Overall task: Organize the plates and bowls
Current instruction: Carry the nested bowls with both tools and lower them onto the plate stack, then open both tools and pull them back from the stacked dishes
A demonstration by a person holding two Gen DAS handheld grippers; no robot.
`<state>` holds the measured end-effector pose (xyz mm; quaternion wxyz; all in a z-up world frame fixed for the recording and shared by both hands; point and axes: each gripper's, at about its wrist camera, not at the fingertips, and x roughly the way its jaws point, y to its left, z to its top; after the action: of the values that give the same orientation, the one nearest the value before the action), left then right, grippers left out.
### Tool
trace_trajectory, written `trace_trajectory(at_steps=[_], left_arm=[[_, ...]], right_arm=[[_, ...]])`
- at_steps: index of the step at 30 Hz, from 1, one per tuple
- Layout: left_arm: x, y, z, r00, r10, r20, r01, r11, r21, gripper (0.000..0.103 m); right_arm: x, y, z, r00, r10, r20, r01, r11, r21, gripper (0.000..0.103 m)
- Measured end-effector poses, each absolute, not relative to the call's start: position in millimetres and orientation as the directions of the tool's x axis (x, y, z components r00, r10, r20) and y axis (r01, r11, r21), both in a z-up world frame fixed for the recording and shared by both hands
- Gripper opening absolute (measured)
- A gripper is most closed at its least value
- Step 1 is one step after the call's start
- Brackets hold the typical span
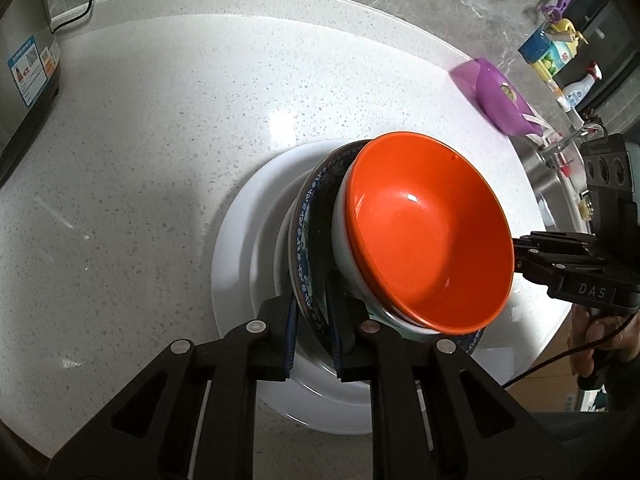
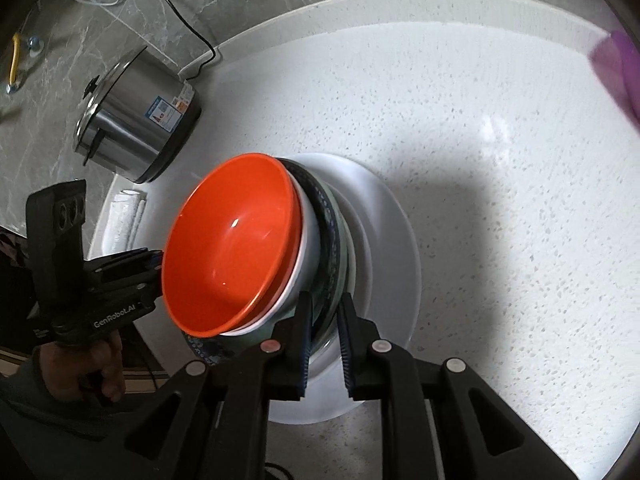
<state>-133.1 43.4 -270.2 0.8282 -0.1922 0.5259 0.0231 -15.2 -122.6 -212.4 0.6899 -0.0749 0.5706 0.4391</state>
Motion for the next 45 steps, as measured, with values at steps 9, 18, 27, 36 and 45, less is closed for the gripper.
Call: trace_trajectory(at_steps=[9, 18, 27, 36, 45], left_arm=[[-151.2, 47.8, -268.3, 0.478, -0.169, -0.862, -0.185, 0.94, -0.287, 0.016], [-137.2, 33.9, -268.4, 0.467, -0.09, -0.88, -0.094, 0.984, -0.151, 0.018], [-131.5, 14.6, -269.3, 0.445, 0.044, -0.894, -0.159, 0.987, -0.031, 0.025], [-134.1, 3.4, -259.0, 0.423, 0.204, -0.883, -0.301, 0.951, 0.075, 0.103], [-174.8, -23.6, -199.9, 0.513, 0.202, -0.834, -0.327, 0.945, 0.028, 0.103]], right_arm=[[-28.2, -138.1, -199.8, 0.097, 0.554, -0.827, -0.66, 0.658, 0.363, 0.053], [-44.4, -142.1, -189.7, 0.193, 0.553, -0.811, -0.603, 0.719, 0.346, 0.053], [-53.7, -156.7, -186.3, 0.208, 0.581, -0.787, -0.573, 0.724, 0.384, 0.06], [-63.5, -171.9, -180.5, 0.229, 0.618, -0.752, -0.548, 0.721, 0.425, 0.073], [-66.6, -199.1, -168.8, 0.25, 0.659, -0.709, -0.519, 0.71, 0.477, 0.083]])
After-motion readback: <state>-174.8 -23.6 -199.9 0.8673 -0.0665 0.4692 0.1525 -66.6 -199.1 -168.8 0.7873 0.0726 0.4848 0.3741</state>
